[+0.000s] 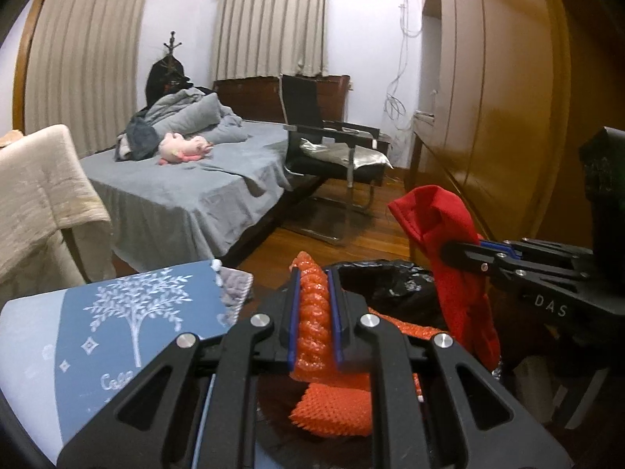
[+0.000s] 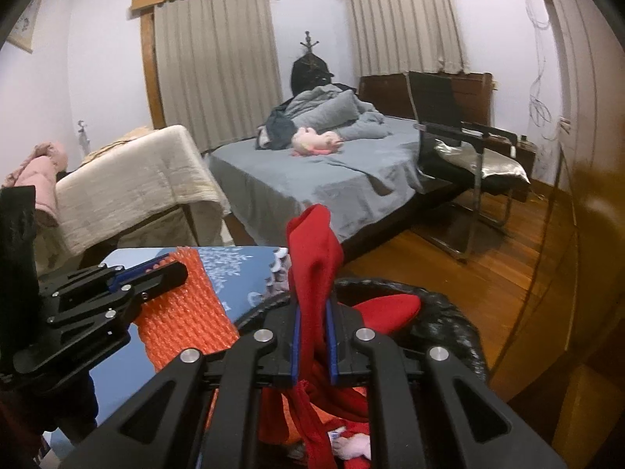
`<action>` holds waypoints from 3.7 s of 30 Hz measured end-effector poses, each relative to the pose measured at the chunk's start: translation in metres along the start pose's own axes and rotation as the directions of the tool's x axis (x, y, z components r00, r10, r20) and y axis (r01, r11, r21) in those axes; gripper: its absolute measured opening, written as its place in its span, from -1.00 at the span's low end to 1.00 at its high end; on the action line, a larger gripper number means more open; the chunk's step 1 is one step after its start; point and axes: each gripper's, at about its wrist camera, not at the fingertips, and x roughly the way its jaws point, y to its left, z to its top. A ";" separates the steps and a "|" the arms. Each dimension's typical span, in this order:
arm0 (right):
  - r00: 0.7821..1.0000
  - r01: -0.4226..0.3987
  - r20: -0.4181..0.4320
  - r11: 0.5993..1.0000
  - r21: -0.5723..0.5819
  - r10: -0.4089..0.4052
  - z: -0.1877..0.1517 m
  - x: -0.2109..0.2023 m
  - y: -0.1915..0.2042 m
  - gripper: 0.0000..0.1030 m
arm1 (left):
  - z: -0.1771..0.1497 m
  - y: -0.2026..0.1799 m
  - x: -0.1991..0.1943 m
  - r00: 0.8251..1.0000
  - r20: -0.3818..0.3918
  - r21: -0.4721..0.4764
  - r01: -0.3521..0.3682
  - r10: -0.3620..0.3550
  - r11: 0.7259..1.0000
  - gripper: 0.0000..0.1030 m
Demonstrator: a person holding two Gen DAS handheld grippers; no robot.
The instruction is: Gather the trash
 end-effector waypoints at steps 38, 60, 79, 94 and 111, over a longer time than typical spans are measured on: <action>0.999 -0.005 -0.045 1.000 0.001 0.005 -0.009 -0.031 0.026 0.88 | -0.019 0.033 -0.063 0.977 -0.071 -0.087 -0.207 0.201 0.975 0.88; 0.998 -0.032 -0.046 0.999 -0.037 0.030 -0.012 -0.046 0.054 0.88 | -0.020 0.027 -0.100 0.967 -0.044 -0.110 -0.255 0.252 0.961 0.88; 0.999 -0.031 -0.045 0.999 -0.041 0.030 -0.011 -0.046 0.056 0.88 | -0.017 0.028 -0.106 0.966 -0.042 -0.113 -0.258 0.255 0.959 0.88; 0.999 -0.031 -0.045 0.999 -0.041 0.029 -0.012 -0.046 0.057 0.88 | -0.016 0.029 -0.108 0.966 -0.040 -0.112 -0.259 0.256 0.959 0.88; 0.999 -0.031 -0.043 0.999 -0.040 0.029 -0.012 -0.046 0.057 0.88 | -0.017 0.029 -0.108 0.966 -0.040 -0.111 -0.259 0.256 0.959 0.88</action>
